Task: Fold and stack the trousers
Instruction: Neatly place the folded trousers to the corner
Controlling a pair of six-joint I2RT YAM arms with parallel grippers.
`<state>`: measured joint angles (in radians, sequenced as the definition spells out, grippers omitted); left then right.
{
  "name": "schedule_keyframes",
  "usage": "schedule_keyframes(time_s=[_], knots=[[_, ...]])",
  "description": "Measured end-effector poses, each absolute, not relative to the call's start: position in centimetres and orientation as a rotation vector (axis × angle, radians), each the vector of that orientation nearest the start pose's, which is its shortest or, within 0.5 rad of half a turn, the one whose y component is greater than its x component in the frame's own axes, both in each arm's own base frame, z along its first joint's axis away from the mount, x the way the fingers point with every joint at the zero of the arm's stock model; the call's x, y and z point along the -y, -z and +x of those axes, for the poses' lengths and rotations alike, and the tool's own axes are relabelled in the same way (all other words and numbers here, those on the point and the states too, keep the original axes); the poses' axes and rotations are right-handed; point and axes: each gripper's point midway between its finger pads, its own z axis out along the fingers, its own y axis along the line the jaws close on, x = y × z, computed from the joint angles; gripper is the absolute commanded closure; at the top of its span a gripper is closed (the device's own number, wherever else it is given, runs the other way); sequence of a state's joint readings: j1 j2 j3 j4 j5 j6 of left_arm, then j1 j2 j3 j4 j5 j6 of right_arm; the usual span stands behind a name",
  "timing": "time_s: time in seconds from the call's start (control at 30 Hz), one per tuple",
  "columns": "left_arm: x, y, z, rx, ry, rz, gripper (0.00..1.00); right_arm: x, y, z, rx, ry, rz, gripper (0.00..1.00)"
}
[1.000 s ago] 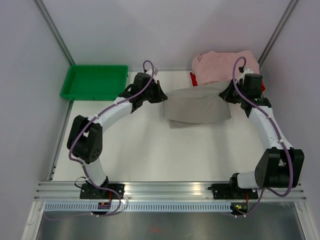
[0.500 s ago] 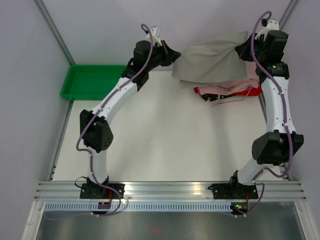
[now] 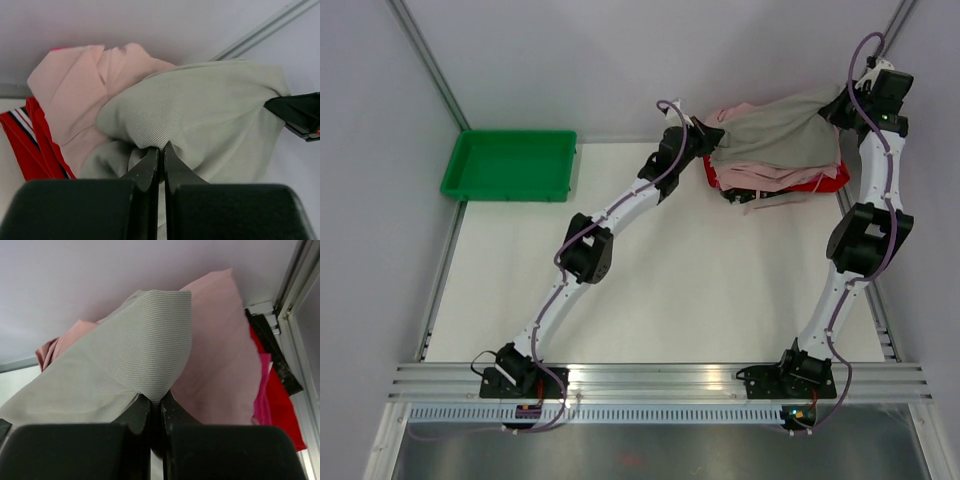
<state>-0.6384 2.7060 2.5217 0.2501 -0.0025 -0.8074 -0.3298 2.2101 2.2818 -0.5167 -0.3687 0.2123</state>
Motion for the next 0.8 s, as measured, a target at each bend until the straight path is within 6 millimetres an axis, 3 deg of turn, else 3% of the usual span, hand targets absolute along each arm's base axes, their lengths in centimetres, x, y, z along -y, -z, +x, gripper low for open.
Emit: schedule_keyframes(time_s=[0.13,0.23,0.4,0.53,0.57,0.6,0.63,0.67,0.7,0.73,0.8], knots=[[48.4,-20.2,60.0,-1.602,1.128,-0.238,0.98,15.7,-26.0,60.6,-1.957,-0.288,0.331,1.00],[47.5,-21.1,60.8,-1.539,1.123,-0.300,0.98,16.8,-26.0,60.4,-1.947,-0.296,0.335,1.00],[46.0,-23.8,62.0,-1.415,1.146,-0.378,0.98,16.4,-25.9,61.6,-1.911,-0.350,0.280,1.00],[45.3,-22.9,62.8,-1.395,1.136,-0.404,0.96,15.8,-24.1,62.9,-1.907,-0.389,0.250,1.00],[45.3,-22.6,62.9,-1.397,1.134,-0.406,0.92,15.9,-23.4,63.1,-1.915,-0.394,0.253,0.94],[45.3,-21.9,63.0,-1.408,1.129,-0.408,0.84,15.9,-22.8,63.2,-1.921,-0.397,0.257,0.77],[45.4,-21.4,63.0,-1.414,1.126,-0.407,0.57,15.9,-22.3,63.3,-1.927,-0.401,0.264,0.37],[45.4,-20.9,63.1,-1.424,1.118,-0.407,0.36,16.1,-21.8,63.5,-1.932,-0.397,0.267,0.24],[45.4,-20.9,63.1,-1.424,1.117,-0.405,0.20,16.3,-21.6,63.6,-1.929,-0.386,0.269,0.11],[45.3,-20.8,63.2,-1.427,1.113,-0.400,0.06,16.6,-21.6,63.6,-1.929,-0.373,0.273,0.02],[44.9,-20.9,63.4,-1.427,1.100,-0.381,0.00,17.2,-21.7,63.6,-1.924,-0.354,0.279,0.02]])
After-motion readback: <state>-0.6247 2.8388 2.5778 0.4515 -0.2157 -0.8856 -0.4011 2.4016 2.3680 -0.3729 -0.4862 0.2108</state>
